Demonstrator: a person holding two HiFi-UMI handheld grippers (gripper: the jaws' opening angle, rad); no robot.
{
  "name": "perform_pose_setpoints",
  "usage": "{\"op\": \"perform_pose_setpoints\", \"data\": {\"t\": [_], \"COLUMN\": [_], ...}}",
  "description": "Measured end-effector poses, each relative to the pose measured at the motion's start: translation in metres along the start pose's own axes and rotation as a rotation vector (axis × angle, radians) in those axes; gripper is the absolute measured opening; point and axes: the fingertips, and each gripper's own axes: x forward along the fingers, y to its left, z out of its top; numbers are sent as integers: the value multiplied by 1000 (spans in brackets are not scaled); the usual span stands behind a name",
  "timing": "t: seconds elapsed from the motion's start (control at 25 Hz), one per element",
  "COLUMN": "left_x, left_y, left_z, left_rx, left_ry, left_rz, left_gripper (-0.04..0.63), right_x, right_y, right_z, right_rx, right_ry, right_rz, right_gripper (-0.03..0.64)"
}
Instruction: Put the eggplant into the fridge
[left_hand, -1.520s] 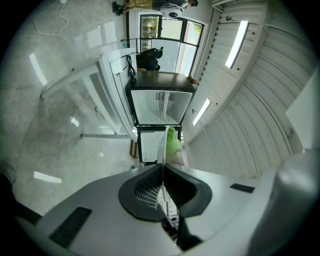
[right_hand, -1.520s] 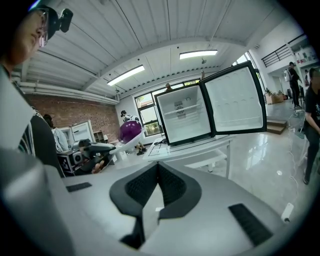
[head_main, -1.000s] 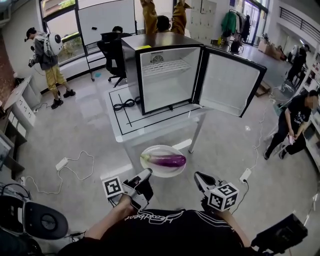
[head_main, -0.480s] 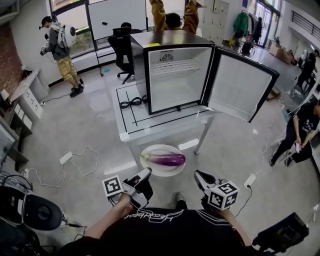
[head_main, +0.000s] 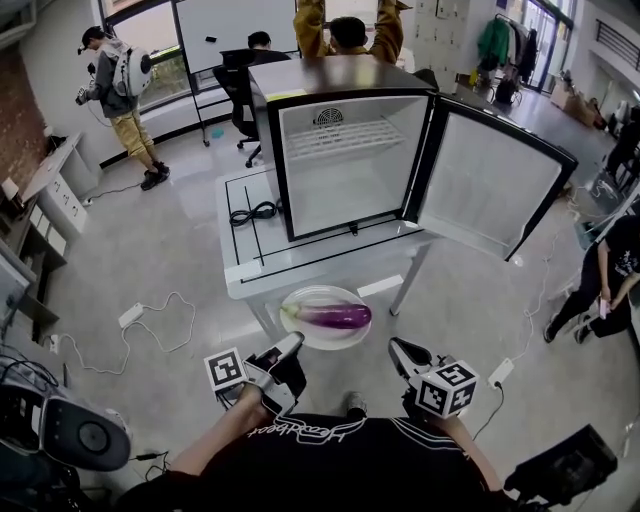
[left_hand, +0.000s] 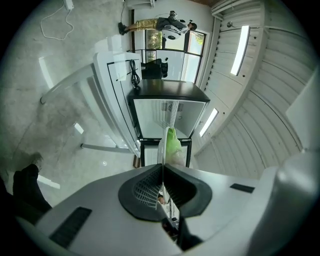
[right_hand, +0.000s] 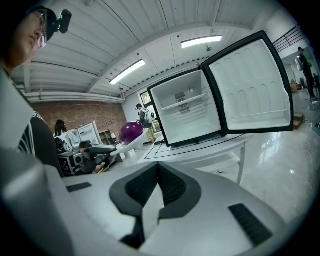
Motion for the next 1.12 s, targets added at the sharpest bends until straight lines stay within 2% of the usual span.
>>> {"op": "perform_pose_setpoints", "data": {"t": [0.72, 1.12], "left_x": [162, 197], "left_y": [-6, -9], "left_z": [21, 27], "left_rx": [27, 59], "left_ry": [-38, -80], "left_rz": [9, 11], "left_gripper": [17, 17], "right_x": [39, 59], "right_y": [-146, -183], "right_z": [67, 86], "right_rx": [7, 4], "right_ry": [-2, -30], "right_rz": [51, 104], "right_gripper": [5, 5]}}
